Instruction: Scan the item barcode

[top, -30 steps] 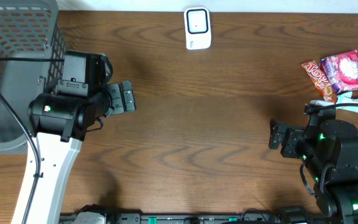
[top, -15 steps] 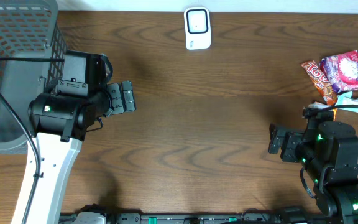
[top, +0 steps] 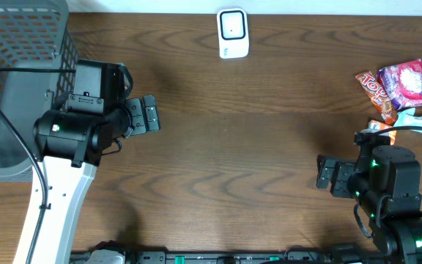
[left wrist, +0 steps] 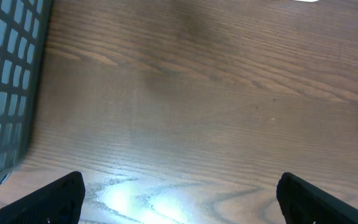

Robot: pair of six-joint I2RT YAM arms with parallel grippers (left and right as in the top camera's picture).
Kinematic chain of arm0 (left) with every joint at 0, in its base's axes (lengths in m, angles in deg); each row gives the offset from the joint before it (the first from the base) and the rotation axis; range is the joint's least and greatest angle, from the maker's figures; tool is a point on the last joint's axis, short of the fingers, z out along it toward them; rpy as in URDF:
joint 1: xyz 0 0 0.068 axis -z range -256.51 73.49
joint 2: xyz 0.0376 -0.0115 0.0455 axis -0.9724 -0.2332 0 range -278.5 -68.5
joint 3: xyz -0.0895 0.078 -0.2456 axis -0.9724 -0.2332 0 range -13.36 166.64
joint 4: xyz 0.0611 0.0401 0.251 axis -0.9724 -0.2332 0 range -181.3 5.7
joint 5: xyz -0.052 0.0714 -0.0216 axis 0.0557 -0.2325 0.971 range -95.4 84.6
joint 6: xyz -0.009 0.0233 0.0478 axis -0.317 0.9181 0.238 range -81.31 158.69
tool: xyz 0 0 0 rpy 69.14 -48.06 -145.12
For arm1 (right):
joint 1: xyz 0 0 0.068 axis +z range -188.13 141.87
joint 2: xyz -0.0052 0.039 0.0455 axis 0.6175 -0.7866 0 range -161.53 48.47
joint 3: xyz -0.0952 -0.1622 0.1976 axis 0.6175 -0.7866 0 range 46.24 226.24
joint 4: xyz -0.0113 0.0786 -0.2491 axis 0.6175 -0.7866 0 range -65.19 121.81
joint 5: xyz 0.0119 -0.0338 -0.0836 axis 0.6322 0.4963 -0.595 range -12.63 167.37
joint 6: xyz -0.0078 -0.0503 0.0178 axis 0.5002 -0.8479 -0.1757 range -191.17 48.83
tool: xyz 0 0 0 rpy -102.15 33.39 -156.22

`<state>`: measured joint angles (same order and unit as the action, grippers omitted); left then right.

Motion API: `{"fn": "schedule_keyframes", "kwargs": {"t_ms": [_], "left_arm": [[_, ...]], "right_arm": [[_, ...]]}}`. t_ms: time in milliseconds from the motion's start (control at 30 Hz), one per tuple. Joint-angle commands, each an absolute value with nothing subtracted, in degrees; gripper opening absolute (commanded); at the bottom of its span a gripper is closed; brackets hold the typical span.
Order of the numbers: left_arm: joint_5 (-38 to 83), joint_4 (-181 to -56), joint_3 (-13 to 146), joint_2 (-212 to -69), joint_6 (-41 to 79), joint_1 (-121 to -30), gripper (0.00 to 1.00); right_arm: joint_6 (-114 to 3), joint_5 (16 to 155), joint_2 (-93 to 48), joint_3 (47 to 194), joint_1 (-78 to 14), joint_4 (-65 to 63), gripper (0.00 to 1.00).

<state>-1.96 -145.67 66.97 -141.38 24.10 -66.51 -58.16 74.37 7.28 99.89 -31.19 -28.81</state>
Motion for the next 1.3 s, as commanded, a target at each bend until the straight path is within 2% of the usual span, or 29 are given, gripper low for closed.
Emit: {"fn": "schedule_keyframes", "kwargs": {"t_ms": [0, 467, 867, 1267], "left_arm": [[-2.7, -145.8, 67.1, -141.5, 24.4, -66.6, 0.98], [-2.7, -145.8, 67.1, -141.5, 24.4, -66.6, 0.98], [-2.7, -145.8, 67.1, -141.5, 24.4, -66.6, 0.98], [-2.7, -145.8, 67.1, -141.5, 24.4, -66.6, 0.98]], "right_arm": [[-57.5, 73.9, 7.5, 99.6, -30.5, -28.9, 0.99], [-57.5, 71.7, 9.2, 99.6, -30.5, -29.0, 0.99], [-57.9, 71.6, 17.1, 97.9, -30.5, -30.7, 0.99], [-58.0, 75.9, 32.0, 79.0, -30.6, -11.4, 0.99]]}}
